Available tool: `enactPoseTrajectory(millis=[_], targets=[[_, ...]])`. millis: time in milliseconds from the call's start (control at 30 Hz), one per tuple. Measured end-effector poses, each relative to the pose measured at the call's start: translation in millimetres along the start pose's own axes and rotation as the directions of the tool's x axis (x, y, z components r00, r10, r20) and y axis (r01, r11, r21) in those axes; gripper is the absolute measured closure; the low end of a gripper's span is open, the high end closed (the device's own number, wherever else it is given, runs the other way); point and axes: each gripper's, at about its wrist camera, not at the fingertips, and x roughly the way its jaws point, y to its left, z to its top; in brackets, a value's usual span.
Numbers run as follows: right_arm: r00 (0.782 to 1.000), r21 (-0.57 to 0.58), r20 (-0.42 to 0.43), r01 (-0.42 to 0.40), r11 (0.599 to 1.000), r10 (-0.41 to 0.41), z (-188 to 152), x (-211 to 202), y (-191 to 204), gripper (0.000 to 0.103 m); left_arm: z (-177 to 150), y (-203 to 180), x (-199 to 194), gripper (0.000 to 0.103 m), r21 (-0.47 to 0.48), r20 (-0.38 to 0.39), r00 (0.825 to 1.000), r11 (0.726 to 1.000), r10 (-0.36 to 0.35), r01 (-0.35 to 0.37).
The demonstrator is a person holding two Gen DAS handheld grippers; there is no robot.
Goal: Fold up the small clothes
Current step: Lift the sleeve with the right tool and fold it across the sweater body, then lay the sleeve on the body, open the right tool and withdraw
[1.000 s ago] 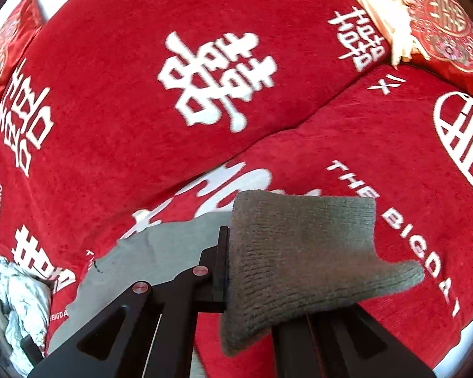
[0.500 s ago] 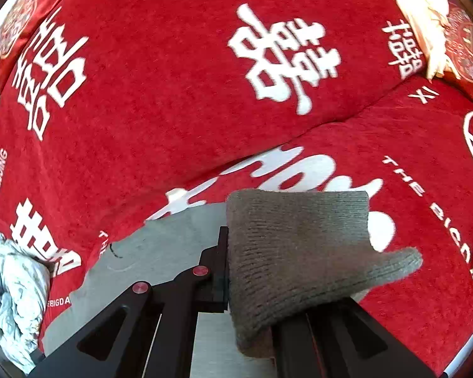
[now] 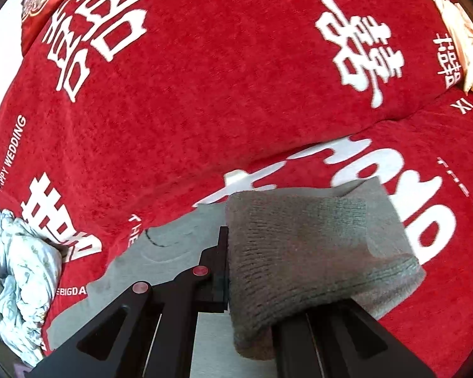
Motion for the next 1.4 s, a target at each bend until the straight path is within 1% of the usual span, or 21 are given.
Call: enactPoseTrajectory(millis=[333,500,667,767,1033,1133,1200,1333,1400], targets=[[0.999,-0.022,-0.013,-0.037,0.999,0.037,-13,18,39,0.099,-2,21,-7,0.0,-0.024,0.011,1.0,1.0,-0.005,0.006],[0.999,-0.066,-0.036,-0.039,0.997,0.037,-27,31,62,0.099,-3,31,-8,0.0,-0.043,0.011,1.0,0.999,-0.013,0.014],[0.998,-0.131,-0.05,-0.037,0.991,0.031,-40,40,88,0.099,-4,41,-10,0.0,-0.06,0.015,1.0,0.998,-0.019,0.02],[0.998,-0.171,-0.058,-0.022,0.985,0.012,-48,48,102,0.099,-5,46,-11,0.0,-0.064,0.017,1.0,0.998,-0.018,0.019],[0.996,-0.227,-0.088,-0.006,0.974,-0.015,-68,68,123,0.099,-6,59,-12,0.0,-0.086,0.022,1.0,0.996,-0.018,0.02],[0.995,-0.279,-0.09,0.02,0.96,-0.047,-78,76,133,0.099,-5,63,-11,0.0,-0.094,0.022,1.0,0.995,-0.019,0.021],[0.993,-0.334,-0.087,0.049,0.941,-0.083,-86,82,142,0.099,-6,66,-12,0.0,-0.1,0.022,1.0,0.995,-0.02,0.023],[0.98,-0.451,-0.086,0.121,0.884,-0.179,-106,98,158,0.099,-7,70,-12,0.0,-0.107,0.022,1.0,0.994,-0.02,0.022],[0.971,-0.513,-0.075,0.157,0.844,-0.227,-116,106,167,0.098,-8,73,-12,0.0,-0.111,0.021,1.0,0.994,-0.019,0.022]])
